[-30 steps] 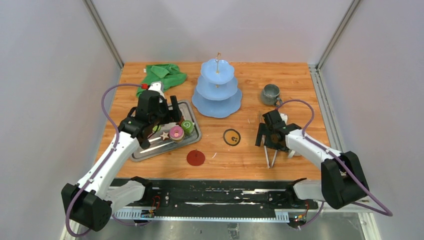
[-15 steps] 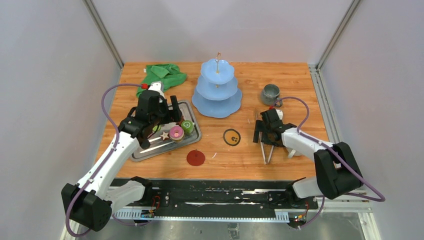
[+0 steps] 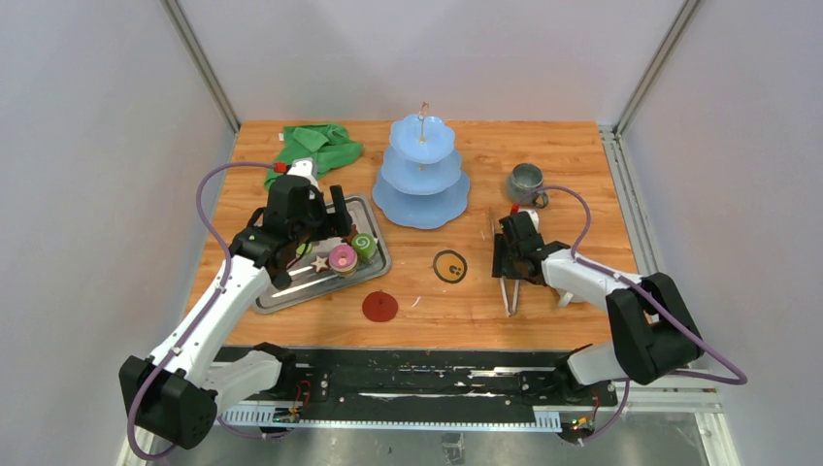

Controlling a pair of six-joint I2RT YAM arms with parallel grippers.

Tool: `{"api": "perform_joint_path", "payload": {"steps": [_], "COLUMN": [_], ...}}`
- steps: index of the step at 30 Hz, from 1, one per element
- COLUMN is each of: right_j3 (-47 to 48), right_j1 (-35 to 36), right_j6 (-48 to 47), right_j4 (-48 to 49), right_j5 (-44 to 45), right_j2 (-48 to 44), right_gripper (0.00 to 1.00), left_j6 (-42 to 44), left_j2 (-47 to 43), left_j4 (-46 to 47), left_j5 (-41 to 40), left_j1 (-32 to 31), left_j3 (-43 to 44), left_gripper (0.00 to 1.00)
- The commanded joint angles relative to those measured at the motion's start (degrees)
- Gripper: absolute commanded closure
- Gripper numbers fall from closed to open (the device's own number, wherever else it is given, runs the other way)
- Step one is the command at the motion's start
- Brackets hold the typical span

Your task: Serve the afternoon tea

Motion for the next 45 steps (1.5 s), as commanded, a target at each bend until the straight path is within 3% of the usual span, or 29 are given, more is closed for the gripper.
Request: {"api": "perform_joint_path", "payload": {"steps": [1,3,8,11,19,30,45], "right_j3": [0.0,0.5,1.9,2.9,4.3,1.2,2.8], "right_j1": [3.6,3.7,3.7,3.7,3.7,3.9,4.0], "right_j6": [-3.4,-3.8,-5.4,-5.3,0.0,-0.7,3.3], "right_j4": [-3.5,-3.6,-3.8,-4.5,-6.4,-2.1,0.9], "right_j5": [-0.6,0.1,1.7,2.3,4.6,4.3,3.8], "right_j2": [0.4,0.8,0.3,-0.4,-0.7,-3.1,5.3], "right_gripper": [0.43,0.39,0.14,0.08,0.04,0.03,0.08], "left_j6": [0.8,0.9,1.0,1.2,1.2,1.4,1.5], "left_j2": [0.2,0.3,0.7,0.7,0.8,1.8,1.9], "left_j4": [0.6,0.7,0.5,0.5,0.6,0.7,0.7], "left_j5": [-0.9,-0.9,-0.7,-1.0,-1.3,-1.2,-1.4], "left_j1": [-0.6,-0.6,-0.6,-0.5,-0.6,-0.6,-0.6], "left_j3": [0.7,0.9,1.6,1.8,2.4,2.9,3.0], "left_gripper": [0.07,0.07,0.07,0.07,0.06,0.06,0.06]}}
